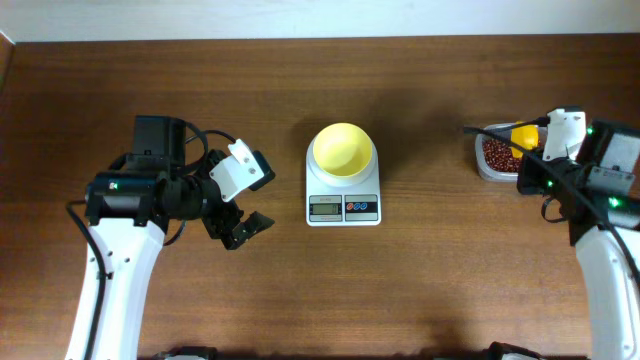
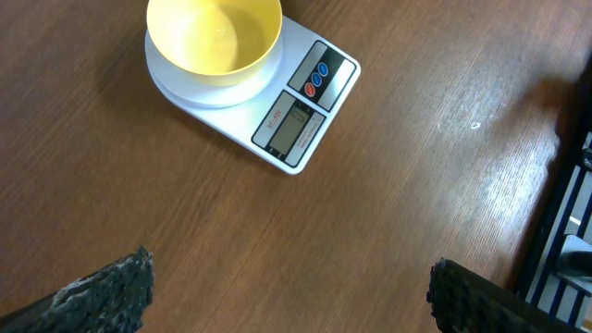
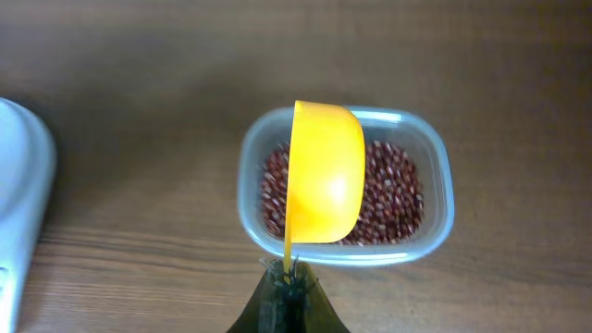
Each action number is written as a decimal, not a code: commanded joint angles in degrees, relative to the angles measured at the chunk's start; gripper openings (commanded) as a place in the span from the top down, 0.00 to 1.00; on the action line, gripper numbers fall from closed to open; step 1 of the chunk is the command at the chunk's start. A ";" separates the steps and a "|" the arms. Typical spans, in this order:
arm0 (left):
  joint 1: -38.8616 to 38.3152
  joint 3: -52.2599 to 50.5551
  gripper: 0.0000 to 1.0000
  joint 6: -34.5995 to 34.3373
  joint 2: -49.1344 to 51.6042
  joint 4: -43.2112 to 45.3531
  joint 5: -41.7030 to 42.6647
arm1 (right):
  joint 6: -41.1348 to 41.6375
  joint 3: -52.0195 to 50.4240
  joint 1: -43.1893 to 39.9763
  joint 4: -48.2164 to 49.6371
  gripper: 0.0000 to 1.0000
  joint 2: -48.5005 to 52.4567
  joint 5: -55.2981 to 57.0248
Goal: Scoop item into bowl and weigh 50g on scale
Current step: 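Lower the scoop into the red beans with the right gripper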
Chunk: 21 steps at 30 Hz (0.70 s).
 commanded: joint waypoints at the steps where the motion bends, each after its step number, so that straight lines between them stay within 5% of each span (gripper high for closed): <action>1: 0.09 0.42 0.01 -0.59 0.00 -0.09 0.02 | -0.68 1.07 -0.17 1.01 0.96 3.89 5.20; 21: 0.09 0.42 0.01 -0.59 0.00 -0.09 0.00 | -3.69 1.07 -0.15 7.50 0.96 12.46 18.05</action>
